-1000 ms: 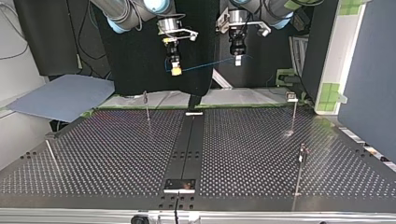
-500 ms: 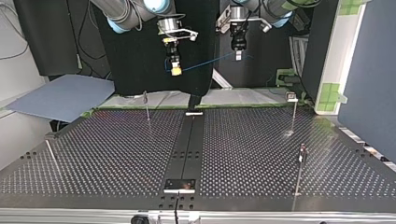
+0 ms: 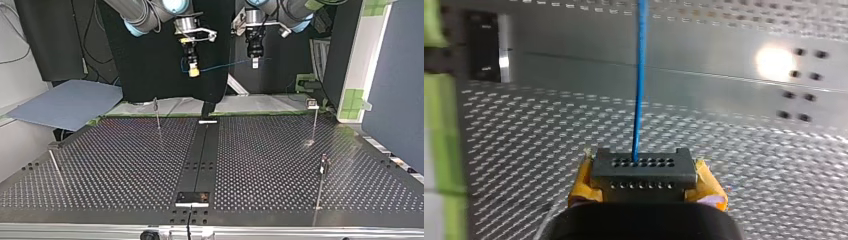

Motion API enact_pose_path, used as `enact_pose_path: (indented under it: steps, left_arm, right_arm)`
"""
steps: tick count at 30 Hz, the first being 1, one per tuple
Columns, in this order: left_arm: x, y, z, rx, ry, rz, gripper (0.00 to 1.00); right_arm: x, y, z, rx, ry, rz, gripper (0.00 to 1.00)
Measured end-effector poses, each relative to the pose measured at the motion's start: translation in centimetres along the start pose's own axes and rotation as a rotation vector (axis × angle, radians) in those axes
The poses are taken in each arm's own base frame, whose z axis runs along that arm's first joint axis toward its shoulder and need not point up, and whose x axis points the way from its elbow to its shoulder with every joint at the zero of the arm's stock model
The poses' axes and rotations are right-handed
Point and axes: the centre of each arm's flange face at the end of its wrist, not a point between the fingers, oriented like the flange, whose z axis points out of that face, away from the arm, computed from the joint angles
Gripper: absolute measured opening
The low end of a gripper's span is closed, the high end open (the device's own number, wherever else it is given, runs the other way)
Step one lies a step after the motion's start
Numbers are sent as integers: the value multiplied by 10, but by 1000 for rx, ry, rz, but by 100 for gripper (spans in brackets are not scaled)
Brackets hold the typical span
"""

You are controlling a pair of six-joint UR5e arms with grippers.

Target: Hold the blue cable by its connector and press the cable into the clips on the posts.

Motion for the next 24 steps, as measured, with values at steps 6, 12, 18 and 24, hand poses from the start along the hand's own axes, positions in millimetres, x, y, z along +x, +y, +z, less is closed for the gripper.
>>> enact_pose_path:
  steps: [6,12,18,24]
  left_arm:
    - [-2,3,-4,0,32,25,1]
    - [0,4,-6,0,54,40,1]
    - [-3,5,-6,-7,45,35,1]
    - [-23,4,-1,-33,-8,-7,1]
  right_arm:
    - [-20,3,-8,-39,-78,-27,0]
    - [-24,6,-12,-60,-112,-41,0]
    - [-22,7,-10,-65,-114,-39,0]
    - [4,12,5,-72,-86,5,0]
